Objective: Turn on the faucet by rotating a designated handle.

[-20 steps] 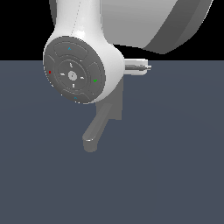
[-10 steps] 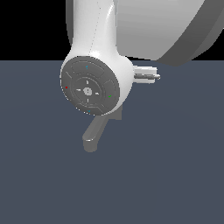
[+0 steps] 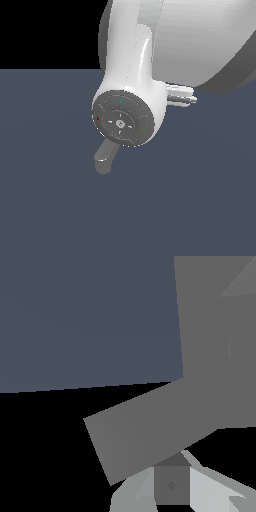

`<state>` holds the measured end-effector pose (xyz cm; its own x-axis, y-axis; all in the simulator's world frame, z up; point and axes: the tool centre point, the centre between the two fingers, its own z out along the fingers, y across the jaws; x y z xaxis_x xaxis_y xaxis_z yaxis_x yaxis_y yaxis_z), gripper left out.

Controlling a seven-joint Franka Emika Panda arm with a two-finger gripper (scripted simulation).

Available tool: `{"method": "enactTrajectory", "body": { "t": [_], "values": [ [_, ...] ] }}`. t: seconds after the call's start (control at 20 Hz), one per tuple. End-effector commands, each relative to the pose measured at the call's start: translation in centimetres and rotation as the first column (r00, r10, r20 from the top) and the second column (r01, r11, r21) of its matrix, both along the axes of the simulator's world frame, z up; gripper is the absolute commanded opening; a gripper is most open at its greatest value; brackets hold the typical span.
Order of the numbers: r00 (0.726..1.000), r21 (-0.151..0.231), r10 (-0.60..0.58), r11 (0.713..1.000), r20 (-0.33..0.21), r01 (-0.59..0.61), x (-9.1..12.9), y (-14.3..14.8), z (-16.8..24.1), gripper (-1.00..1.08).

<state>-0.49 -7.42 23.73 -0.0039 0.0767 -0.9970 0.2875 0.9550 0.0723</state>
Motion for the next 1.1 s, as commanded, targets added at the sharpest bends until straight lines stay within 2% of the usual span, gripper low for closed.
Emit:
{"method": "enactTrajectory", "body": {
  "t": [0.0,1.05],
  "values": [
    [0.997,-0.053,0.081,0.995,0.007,-0.08,0.5,-0.2,0.0,-1.0],
    [0.997,-0.053,0.081,0.995,0.009,-0.081,0.2,-2.0,-5.3,-1.0]
  ]
}}
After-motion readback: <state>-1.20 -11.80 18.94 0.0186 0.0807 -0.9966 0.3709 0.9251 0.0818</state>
